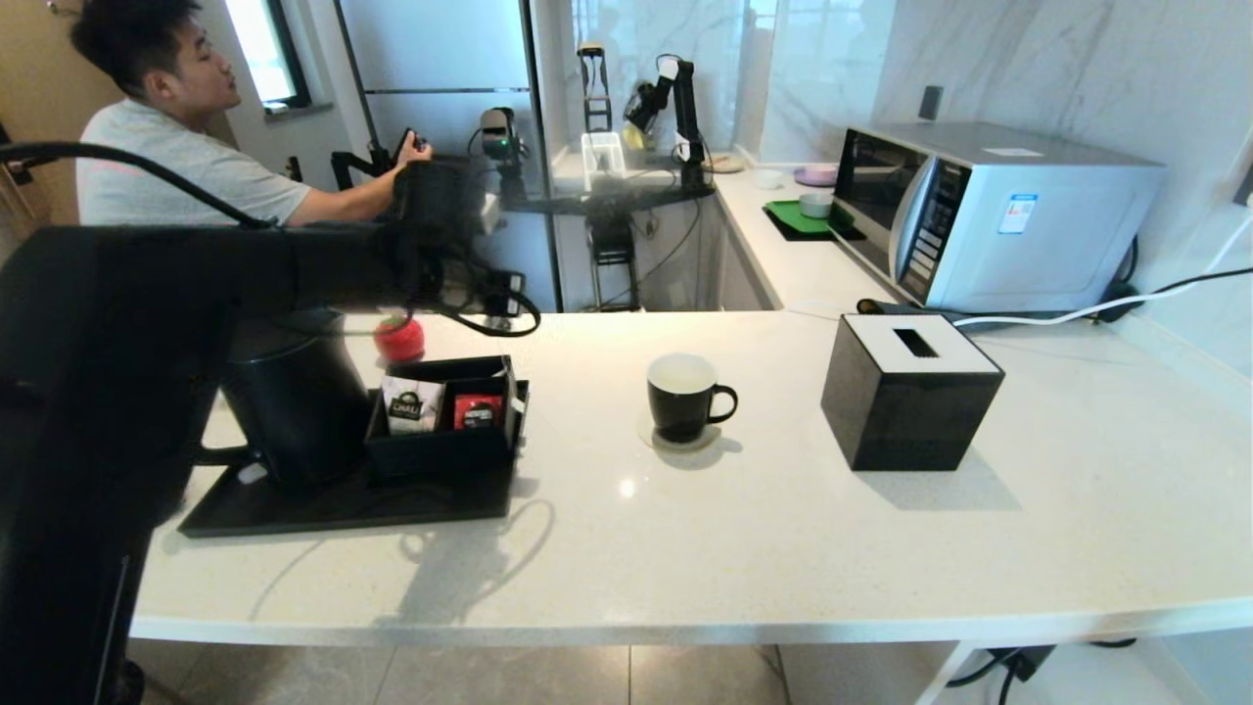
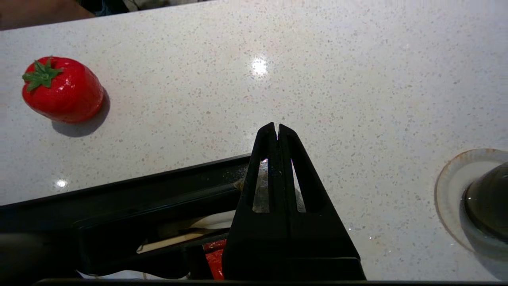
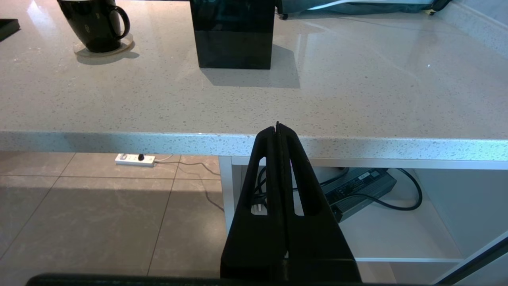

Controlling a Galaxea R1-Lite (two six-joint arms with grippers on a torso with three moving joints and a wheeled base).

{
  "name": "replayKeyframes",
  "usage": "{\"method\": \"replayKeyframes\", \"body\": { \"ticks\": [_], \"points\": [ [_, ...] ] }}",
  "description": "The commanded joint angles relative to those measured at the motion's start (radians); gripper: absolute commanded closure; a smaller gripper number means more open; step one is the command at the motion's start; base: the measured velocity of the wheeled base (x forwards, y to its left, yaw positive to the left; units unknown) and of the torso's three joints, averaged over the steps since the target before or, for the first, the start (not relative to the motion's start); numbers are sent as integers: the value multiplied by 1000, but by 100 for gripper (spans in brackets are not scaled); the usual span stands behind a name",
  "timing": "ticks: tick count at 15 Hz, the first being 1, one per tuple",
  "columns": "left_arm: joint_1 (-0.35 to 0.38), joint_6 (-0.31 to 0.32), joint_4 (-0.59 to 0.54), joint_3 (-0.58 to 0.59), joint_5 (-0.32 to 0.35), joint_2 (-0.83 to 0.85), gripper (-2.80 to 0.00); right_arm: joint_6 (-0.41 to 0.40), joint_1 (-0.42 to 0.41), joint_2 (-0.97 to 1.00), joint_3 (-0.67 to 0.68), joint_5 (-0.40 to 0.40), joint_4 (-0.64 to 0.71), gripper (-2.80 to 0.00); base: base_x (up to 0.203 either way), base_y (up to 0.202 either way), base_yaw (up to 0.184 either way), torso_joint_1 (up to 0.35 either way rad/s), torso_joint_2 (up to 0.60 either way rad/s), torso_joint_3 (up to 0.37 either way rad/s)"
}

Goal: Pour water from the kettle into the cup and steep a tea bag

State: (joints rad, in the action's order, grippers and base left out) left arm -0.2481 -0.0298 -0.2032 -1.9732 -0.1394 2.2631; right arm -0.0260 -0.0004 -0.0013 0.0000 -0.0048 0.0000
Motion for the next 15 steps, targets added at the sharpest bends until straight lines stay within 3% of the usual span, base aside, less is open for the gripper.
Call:
{"method": "replayKeyframes", "body": {
  "ticks": [1,10,13,15],
  "points": [
    [1,-1,-1,-1,1,-32,0,-1,0,1,0,0,0,0,0,0,0,0,0,0],
    [18,-1,41,0,3,-80,0,0,0,1,0,0,0,0,0,0,0,0,0,0],
    [23,-43,40,0,3,-97,0,-1,-1,1,0,0,0,0,0,0,0,0,0,0],
    [20,-44,41,-1,3,-108,0,-43,0,1,0,11,1,0,0,0,0,0,0,0]
  ]
}}
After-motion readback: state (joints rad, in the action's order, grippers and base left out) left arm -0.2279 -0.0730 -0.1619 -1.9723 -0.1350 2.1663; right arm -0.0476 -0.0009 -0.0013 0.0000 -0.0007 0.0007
